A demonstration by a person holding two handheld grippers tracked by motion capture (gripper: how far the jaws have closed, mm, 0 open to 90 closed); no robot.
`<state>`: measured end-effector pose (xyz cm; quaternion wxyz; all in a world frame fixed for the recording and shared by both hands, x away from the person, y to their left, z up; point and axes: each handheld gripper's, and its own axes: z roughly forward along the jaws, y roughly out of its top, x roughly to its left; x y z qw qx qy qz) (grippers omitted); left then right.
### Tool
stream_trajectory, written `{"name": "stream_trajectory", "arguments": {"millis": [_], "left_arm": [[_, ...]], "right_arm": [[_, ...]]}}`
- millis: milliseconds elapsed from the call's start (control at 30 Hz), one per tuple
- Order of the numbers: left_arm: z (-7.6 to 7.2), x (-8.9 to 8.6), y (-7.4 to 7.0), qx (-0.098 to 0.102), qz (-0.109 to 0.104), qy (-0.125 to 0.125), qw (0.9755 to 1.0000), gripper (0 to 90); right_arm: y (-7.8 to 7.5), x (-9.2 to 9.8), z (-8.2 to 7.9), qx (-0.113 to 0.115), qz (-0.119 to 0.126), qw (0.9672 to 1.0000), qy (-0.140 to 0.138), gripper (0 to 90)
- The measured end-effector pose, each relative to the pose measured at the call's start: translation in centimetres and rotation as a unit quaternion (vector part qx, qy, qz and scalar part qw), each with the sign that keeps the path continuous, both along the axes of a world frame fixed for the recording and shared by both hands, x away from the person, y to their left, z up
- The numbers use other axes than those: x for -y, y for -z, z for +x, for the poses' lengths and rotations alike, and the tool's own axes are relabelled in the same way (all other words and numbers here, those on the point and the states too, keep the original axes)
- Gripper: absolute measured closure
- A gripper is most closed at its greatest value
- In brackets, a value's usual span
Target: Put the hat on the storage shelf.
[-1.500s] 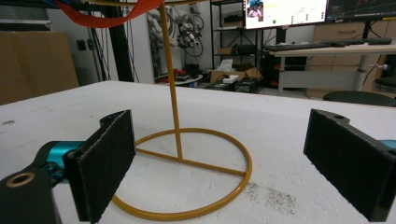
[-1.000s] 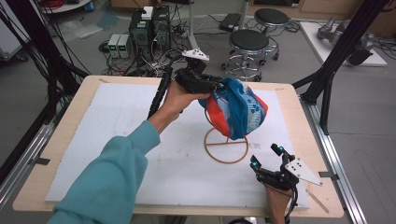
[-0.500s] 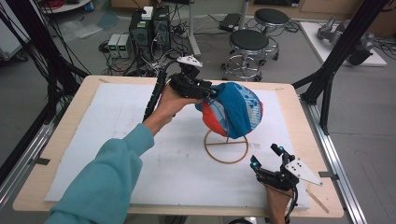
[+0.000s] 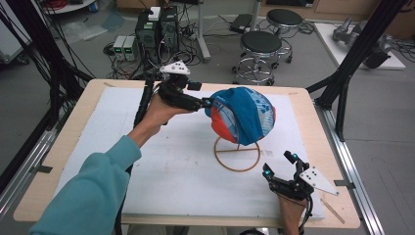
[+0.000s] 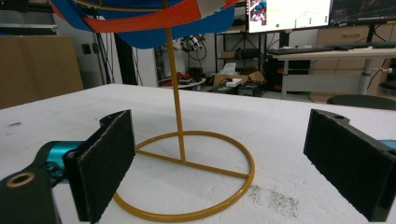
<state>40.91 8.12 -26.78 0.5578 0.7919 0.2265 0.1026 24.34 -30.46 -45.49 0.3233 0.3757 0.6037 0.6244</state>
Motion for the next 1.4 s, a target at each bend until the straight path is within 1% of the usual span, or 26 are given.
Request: {"name": "stream_trajectory", "arguments": {"millis": [67,167,200,233,267,367,433,500,533,567,600,667,700,733,833,867,900,933,967,1000,1067,1133,1167,1233,1300,1400], "left_arm": [[-0.6,-1.0,0.2,0.015,0.001,-0.001,0.9999,18.7],[-1.9,-2.6,0.8,0.036,0.004,-0.002,0.9993,18.1],[-2.5,-3.5,1.3,0.048,0.013,-0.009,0.9987,18.1],[-2.8,-4.1,1.6,0.050,0.015,-0.012,0.9986,18.1],[-3.2,-5.0,2.1,0.051,0.013,-0.014,0.9985,18.1],[-4.8,-8.2,4.0,0.058,0.016,-0.028,0.9978,18.1],[-5.9,-10.1,5.2,0.063,0.023,-0.043,0.9968,18.1],[-6.8,-11.7,6.4,0.074,0.030,-0.058,0.9952,18.3],[-7.2,-12.7,7.0,0.069,0.033,-0.064,0.9950,18.4],[-7.4,-13.3,7.3,0.066,0.031,-0.067,0.9951,18.4],[-7.8,-14.1,7.8,0.066,0.022,-0.073,0.9949,18.4],[-8.6,-15.6,8.8,0.076,0.017,-0.084,0.9935,18.4],[-9.1,-16.3,9.4,0.078,0.011,-0.089,0.9930,18.4],[-9.4,-16.7,9.9,0.080,0.004,-0.093,0.9924,18.4],[-11.1,-18.8,12.2,0.100,-0.022,-0.113,0.9883,18.4],[-11.7,-19.3,12.9,0.111,-0.026,-0.125,0.9855,19.0],[-12.1,-19.8,13.5,0.117,-0.036,-0.130,0.9839,19.4],[-12.5,-20.3,14.1,0.116,-0.047,-0.135,0.9830,19.4],[-12.8,-20.6,14.6,0.117,-0.052,-0.143,0.9814,19.0],[-13.2,-21.0,15.1,0.121,-0.054,-0.145,0.9806,18.3],[-13.6,-21.6,16.1,0.112,-0.057,-0.149,0.9808,18.0],[-13.9,-21.9,17.1,0.100,-0.053,-0.156,0.9814,17.6],[-14.0,-22.0,17.4,0.098,-0.050,-0.157,0.9814,17.4],[-14.2,-22.2,18.1,0.104,-0.053,-0.161,0.9801,17.1],[-14.3,-22.3,18.1,0.110,-0.057,-0.163,0.9787,16.8],[-14.3,-22.2,18.2,0.111,-0.058,-0.165,0.9783,16.8]], "right_arm": [[0.0,0.0,0.0,-0.006,0.002,1.0000,-0.002,8.0],[0.0,0.1,0.0,-0.005,0.002,1.0000,-0.001,8.0],[0.0,0.1,0.0,-0.006,0.003,1.0000,0.000,8.0],[0.0,0.1,0.0,-0.008,0.005,0.9999,0.001,8.0],[0.0,0.1,0.0,-0.010,0.007,0.9999,0.002,8.0],[0.0,0.1,0.0,-0.006,0.007,0.9999,0.004,8.0],[0.0,0.0,0.0,-0.009,0.005,0.9999,0.004,8.0],[0.0,0.0,0.0,-0.006,0.002,1.0000,0.005,8.0],[0.0,0.0,0.0,-0.006,0.002,1.0000,0.006,8.0],[0.0,0.0,0.0,-0.006,-0.001,1.0000,0.004,8.0],[0.0,-0.1,0.0,-0.006,-0.002,1.0000,0.003,8.0],[0.0,-0.1,0.0,-0.005,-0.006,1.0000,0.004,8.0],[-0.1,-0.2,0.0,-0.010,-0.006,0.9999,0.005,8.0],[-0.1,-0.1,0.1,-0.006,-0.008,0.9999,0.006,8.0],[-0.1,-0.1,0.1,-0.007,-0.007,0.9999,0.008,8.0],[-0.1,-0.1,0.1,-0.006,-0.007,0.9999,0.009,8.0],[0.0,-0.2,0.1,-0.007,-0.006,0.9999,0.009,8.0],[-0.1,-0.2,0.0,-0.008,-0.007,0.9999,0.010,8.0],[-0.1,-0.2,0.1,-0.005,-0.008,0.9999,0.011,8.0],[-0.1,-0.2,0.0,-0.008,-0.007,0.9999,0.012,8.0],[-0.1,-0.2,0.0,-0.008,-0.006,0.9999,0.013,8.0],[-0.1,-0.2,0.1,-0.010,-0.005,0.9998,0.015,8.0],[-0.1,-0.2,0.1,-0.012,-0.004,0.9998,0.015,8.0],[-0.1,-0.2,0.1,-0.014,-0.003,0.9998,0.016,8.0],[-0.1,-0.2,0.1,-0.014,-0.003,0.9998,0.015,8.0],[-0.1,-0.2,0.1,-0.012,-0.004,0.9998,0.016,8.0]]}}
